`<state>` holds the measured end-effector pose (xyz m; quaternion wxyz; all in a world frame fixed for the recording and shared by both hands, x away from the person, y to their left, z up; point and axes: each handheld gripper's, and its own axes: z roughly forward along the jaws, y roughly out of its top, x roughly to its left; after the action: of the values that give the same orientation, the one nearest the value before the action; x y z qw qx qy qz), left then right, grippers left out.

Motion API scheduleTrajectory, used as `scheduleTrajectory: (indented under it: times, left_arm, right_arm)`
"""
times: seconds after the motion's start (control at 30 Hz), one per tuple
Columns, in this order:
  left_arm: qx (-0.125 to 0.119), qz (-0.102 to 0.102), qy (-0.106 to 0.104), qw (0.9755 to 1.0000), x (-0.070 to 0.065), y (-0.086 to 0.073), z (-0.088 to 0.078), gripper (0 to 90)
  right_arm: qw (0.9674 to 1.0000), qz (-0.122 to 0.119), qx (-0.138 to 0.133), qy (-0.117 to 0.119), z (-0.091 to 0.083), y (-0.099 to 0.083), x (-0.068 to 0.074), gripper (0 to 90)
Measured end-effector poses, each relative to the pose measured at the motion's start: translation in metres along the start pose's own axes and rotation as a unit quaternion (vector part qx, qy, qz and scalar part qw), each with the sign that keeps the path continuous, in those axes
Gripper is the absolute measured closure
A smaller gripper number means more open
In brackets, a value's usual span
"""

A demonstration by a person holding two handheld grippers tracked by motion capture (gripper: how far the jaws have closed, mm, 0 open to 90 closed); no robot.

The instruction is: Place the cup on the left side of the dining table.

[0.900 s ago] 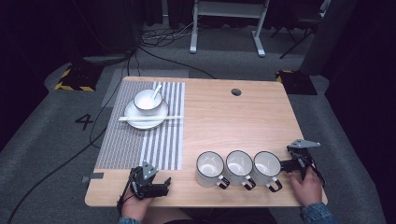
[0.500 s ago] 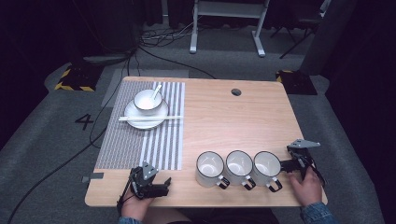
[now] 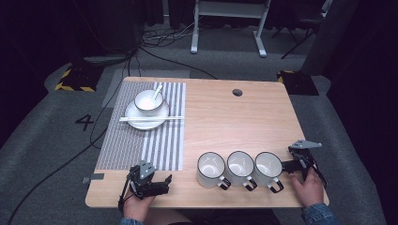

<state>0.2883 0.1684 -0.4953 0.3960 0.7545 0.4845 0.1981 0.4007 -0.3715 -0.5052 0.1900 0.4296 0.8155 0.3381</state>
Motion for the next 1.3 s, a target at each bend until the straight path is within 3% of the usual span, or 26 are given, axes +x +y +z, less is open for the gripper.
scheduleTrajectory:
  times: [0.07,0.23,0.5,0.77,0.93,1.13,1.3]
  left_arm:
    - [-0.004,0.010,0.006,0.9999,-0.003,0.004,-0.006,6.1]
    - [-0.017,0.012,0.005,0.9998,-0.008,0.009,-0.014,6.3]
    - [-0.036,-0.005,0.007,0.9993,-0.015,0.023,-0.030,6.6]
    - [-0.047,-0.001,-0.004,0.9989,-0.024,0.039,-0.038,6.7]
    - [-0.045,0.003,-0.024,0.9987,-0.032,0.049,-0.035,6.8]
    - [-0.069,0.043,-0.069,0.9943,-0.062,0.069,-0.037,6.2]
    - [-0.068,0.054,-0.077,0.9933,-0.075,0.076,-0.035,5.9]
  right_arm:
    - [1.0000,0.000,0.000,0.000,0.000,0.000,0.000,0.2]
    - [1.0000,0.000,0.000,0.000,0.000,0.000,0.000,0.2]
    - [1.0000,0.000,0.000,0.000,0.000,0.000,0.000,0.2]
    - [1.0000,0.000,0.000,0.000,0.000,0.000,0.000,0.2]
    - [1.0000,-0.001,0.000,0.000,0.000,0.000,0.000,0.2]
    - [1.0000,0.000,0.000,0.000,0.000,0.000,0.000,0.2]
    - [1.0000,0.000,0.000,0.000,0.000,0.000,0.000,0.2]
